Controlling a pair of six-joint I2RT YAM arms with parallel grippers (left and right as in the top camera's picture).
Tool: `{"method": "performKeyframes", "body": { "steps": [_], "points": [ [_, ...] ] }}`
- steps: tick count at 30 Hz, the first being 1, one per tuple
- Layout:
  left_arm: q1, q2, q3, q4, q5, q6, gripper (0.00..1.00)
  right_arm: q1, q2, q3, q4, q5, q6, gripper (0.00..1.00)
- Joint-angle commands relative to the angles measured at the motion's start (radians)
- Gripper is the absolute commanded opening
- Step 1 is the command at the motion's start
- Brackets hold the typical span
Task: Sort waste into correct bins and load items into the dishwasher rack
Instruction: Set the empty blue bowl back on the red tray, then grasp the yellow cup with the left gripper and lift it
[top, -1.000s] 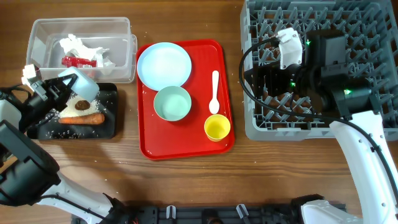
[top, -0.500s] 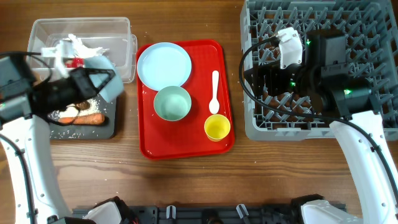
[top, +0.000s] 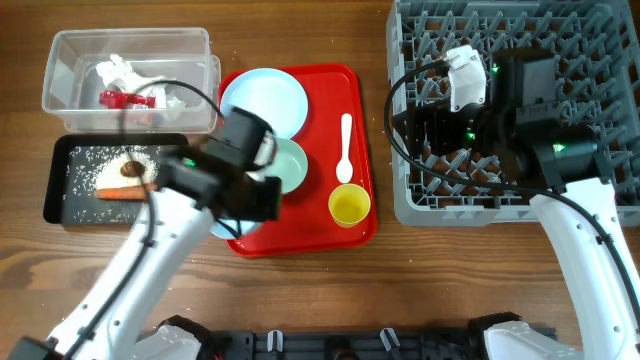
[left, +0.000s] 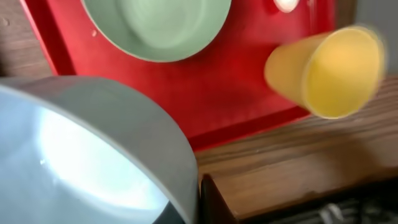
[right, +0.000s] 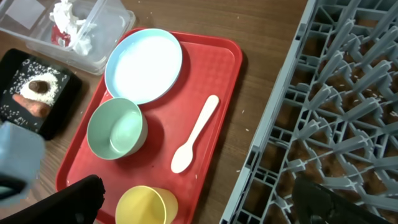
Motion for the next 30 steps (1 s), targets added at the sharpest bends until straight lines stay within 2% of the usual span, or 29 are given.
{"method": "performKeyframes", "body": {
  "steps": [1, 4, 7, 9, 11, 15, 17, 19, 22, 25, 30],
  "points": [
    [-0.132, 0.002, -0.173, 0.136, -0.194, -0.117, 0.04, 0.0, 0.007, 0.014, 0.003, -0.002, 0.008, 1.0],
    [-0.206, 0.029, -0.284, 0.281, -0.246, -0.119, 0.04, 0.0, 0.007, 0.014, 0.005, -0.002, 0.008, 1.0],
    [-0.224, 0.061, -0.338, 0.344, -0.345, -0.147, 0.04, 0.0, 0.007, 0.014, 0.006, -0.002, 0.008, 1.0],
    [-0.224, 0.087, -0.344, 0.37, -0.347, -0.146, 0.07, 0.0, 0.007, 0.014, 0.006, -0.002, 0.008, 1.0],
    [-0.224, 0.123, -0.344, 0.394, -0.347, -0.143, 0.19, 0.0, 0.007, 0.014, 0.006, -0.002, 0.008, 1.0],
    [-0.224, 0.156, -0.344, 0.452, -0.347, -0.143, 0.51, 0.0, 0.007, 0.014, 0.006, -0.002, 0.005, 1.0],
    [-0.224, 0.152, -0.341, 0.466, -0.346, -0.143, 0.56, 0.0, 0.007, 0.014, 0.007, -0.002, 0.005, 1.0],
    [-0.224, 0.136, -0.269, 0.397, -0.322, -0.143, 0.59, 0.0, 0.007, 0.014, 0.01, -0.002, 0.005, 1.0],
    [-0.226, 0.104, -0.043, 0.231, -0.266, -0.106, 0.63, 0.0, 0.007, 0.014, 0.01, -0.002, 0.005, 1.0],
    [-0.219, 0.12, 0.053, 0.296, -0.12, 0.028, 0.73, 0.0, 0.007, 0.014, 0.01, -0.002, 0.005, 1.0],
    [-0.217, 0.287, 0.053, 0.374, -0.067, 0.049, 0.71, 0.0, 0.007, 0.014, 0.009, -0.002, 0.005, 1.0]
  ]
}}
